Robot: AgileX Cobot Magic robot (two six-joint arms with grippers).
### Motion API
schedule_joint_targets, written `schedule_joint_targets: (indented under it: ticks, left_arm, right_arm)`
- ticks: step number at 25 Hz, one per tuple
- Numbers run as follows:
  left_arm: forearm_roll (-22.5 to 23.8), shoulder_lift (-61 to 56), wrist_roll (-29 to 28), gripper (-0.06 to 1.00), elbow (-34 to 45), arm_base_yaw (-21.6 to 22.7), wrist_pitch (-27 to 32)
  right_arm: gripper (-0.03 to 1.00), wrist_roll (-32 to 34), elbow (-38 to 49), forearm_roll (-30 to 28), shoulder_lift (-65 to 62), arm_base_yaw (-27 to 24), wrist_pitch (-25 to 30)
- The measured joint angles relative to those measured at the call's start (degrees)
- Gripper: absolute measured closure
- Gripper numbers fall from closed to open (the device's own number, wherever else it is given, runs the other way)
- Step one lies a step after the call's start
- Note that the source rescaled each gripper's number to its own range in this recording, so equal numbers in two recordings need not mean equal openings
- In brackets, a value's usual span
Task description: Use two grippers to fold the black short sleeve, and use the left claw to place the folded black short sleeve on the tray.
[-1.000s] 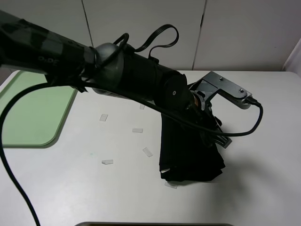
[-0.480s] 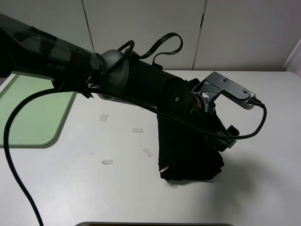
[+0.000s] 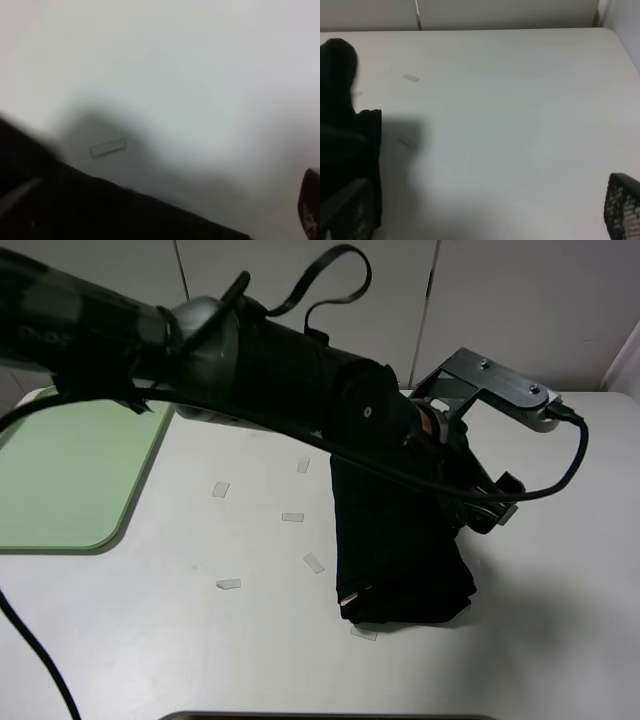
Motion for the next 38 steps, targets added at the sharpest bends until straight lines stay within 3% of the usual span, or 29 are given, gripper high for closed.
schedule_joint_targets:
  ticks: [13,24,38]
  left_arm:
    - [0.06,-5.95,7.74,-0.05,-0.11,8.12,20.23]
    - [-0.84,0.77,16.45,-0.05,-1.13,8.72,18.41]
    - [-5.06,10.45,20.03,-0.05,-10.01,6.53,16.48]
  right_arm:
    - [-0.03,0.0,0.0,0.0,0.0,0.0,0.0]
    - [-0.03,0.0,0.0,0.0,0.0,0.0,0.0]
    - [-0.03,0.0,0.0,0.05,0.0,0.0,0.0]
